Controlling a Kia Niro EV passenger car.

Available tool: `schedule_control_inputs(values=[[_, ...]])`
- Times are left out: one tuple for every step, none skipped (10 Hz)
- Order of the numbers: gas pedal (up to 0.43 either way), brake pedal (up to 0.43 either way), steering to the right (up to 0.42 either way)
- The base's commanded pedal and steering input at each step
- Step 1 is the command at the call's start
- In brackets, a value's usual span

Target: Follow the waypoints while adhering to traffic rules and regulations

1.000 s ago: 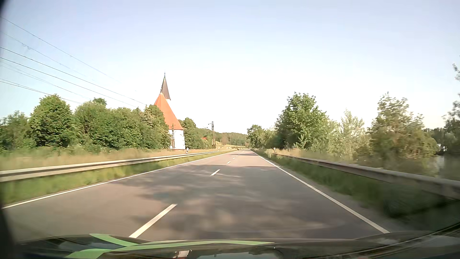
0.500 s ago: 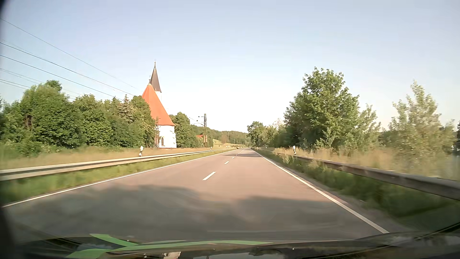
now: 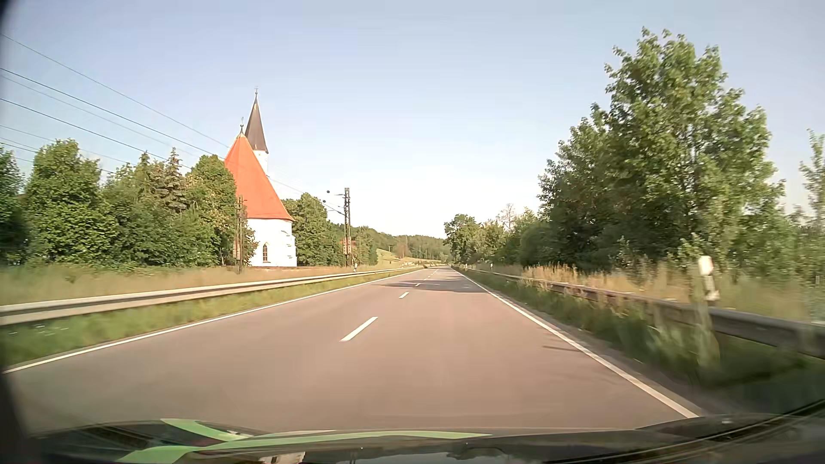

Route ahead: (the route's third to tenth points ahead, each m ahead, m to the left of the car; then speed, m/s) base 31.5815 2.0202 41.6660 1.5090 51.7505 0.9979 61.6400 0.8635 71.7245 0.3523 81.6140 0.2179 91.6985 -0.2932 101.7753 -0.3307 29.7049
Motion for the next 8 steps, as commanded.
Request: schedule_control_inputs(values=[[0.299,0.000,-0.003],[0.299,0.000,-0.003],[0.260,0.000,-0.003],[0.189,0.000,-0.003],[0.177,0.000,-0.003],[0.177,0.000,-0.003],[0.177,0.000,-0.003],[0.189,0.000,-0.003]])
